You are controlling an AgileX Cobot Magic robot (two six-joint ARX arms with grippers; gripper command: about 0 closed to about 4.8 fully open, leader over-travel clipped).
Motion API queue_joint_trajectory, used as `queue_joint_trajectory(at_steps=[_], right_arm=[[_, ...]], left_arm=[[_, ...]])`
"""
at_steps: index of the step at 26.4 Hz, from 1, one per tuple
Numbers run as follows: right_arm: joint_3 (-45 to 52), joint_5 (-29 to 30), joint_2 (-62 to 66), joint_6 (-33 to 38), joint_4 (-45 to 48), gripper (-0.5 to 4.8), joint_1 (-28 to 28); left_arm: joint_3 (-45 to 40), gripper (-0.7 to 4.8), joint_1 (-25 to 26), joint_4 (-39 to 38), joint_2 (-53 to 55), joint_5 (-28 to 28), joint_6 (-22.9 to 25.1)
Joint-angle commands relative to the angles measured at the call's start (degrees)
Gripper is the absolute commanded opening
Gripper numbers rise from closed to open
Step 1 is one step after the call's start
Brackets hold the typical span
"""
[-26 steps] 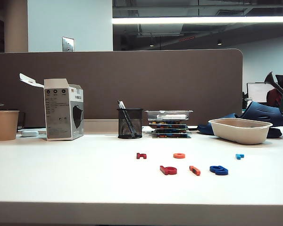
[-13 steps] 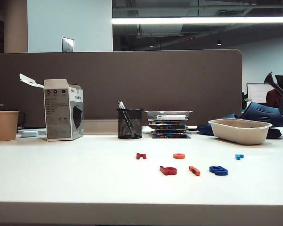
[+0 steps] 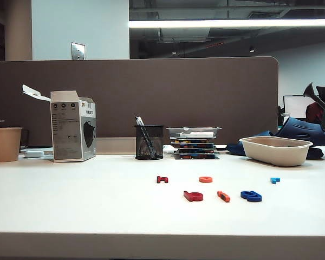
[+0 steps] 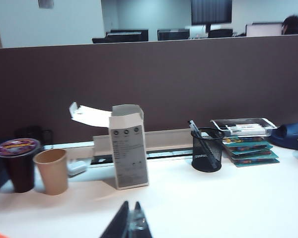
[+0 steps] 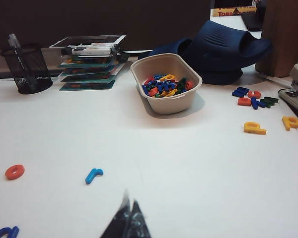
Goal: Select the appropriate letters from the row of letter magnets placed on the table to arrange into the word "big".
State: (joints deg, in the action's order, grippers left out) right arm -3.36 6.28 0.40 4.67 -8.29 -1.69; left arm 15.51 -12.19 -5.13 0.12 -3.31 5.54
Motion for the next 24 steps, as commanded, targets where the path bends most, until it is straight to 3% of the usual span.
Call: queue_joint_trajectory(at_steps=[1, 10, 24], right_arm=[[2.1, 0.1, -0.5, -1.7, 4.0, -0.06, 0.0], [3.4, 0.0, -0.5, -3.5, 4.2, -0.06, 0.0], [3.3, 0.0, -0.5, -3.4, 3.8, -0.05, -0.1]], left_arm=[[-4.7, -0.06, 0.1, 6.1, 0.0, 1.1, -0.2], [-13.7, -0.05, 0.1, 15.7, 0.0, 1.0, -2.6], [-15.1, -0.05, 0.1, 12.8, 0.0, -0.3, -2.8]])
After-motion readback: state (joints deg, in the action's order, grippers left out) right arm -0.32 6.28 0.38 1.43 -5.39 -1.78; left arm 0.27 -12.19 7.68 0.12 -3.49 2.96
